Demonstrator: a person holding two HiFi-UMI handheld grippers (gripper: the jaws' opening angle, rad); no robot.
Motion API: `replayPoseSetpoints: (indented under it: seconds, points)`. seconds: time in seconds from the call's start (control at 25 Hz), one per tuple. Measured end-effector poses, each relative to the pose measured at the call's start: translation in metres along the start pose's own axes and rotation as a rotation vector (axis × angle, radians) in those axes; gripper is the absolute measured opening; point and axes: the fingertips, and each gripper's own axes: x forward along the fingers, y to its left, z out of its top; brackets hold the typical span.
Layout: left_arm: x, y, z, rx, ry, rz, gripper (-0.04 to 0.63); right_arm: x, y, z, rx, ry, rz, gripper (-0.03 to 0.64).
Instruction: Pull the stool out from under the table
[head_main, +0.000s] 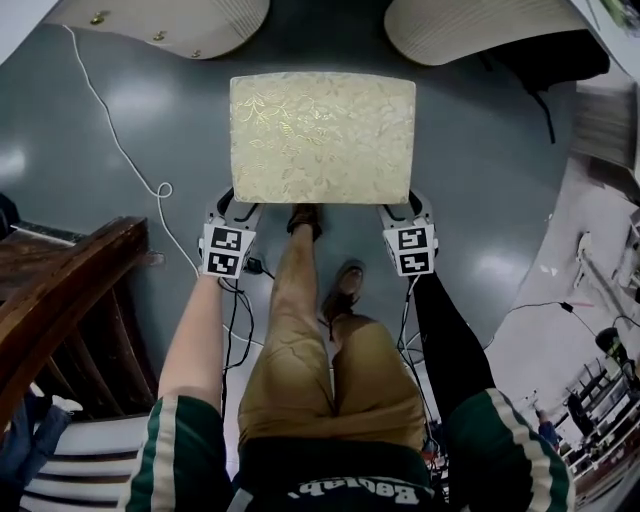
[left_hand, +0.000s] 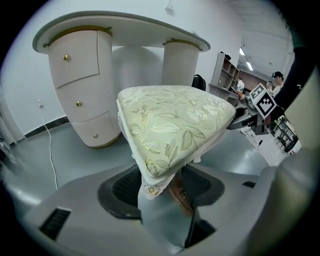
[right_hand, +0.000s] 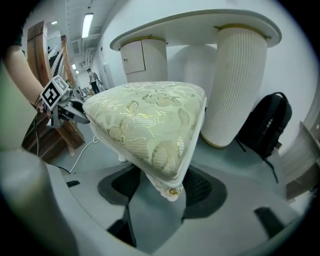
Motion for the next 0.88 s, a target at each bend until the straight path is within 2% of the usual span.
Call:
replayPoseSetpoints:
  seconds: [0.2,0.4,0.52,0.56,0.6,0.72,0.88]
  points:
    - [-0.021,-0.019,-0.033,-0.008,0.049,0.000,0.276,-0.018,0.022,-0.035,0.025,0.039,-0.018,0.272]
    - [-0.037,-0.034,-0.062,0.008,0.103,-0.003,0.276,-0.038,0.050,-0.063,0.052,0.099,0.007,0.275]
    - [-0.035,-0.034,-0.061,0.022,0.129,0.018,0.278,-0.038,0.044,-0.065,0.042,0.142,-0.018,0.289]
    - [-0.036,-0.034,-0.061,0.030,0.139,0.026,0.278,-0.041,0.041,-0.066,0.031,0.154,-0.037,0.334]
    - [-0.039,-0.034,-0.062,0.035,0.142,0.035,0.279,-0.046,0.038,-0.067,0.021,0.165,-0.055,0.350]
    - [-0.058,-0.037,-0.061,0.016,0.141,0.060,0.279,-0.072,0.031,-0.066,0.018,0.168,-0.065,0.348]
    - [-0.099,-0.049,-0.051,0.008,0.127,0.088,0.279,-0.123,0.022,-0.043,0.016,0.110,-0.068,0.341]
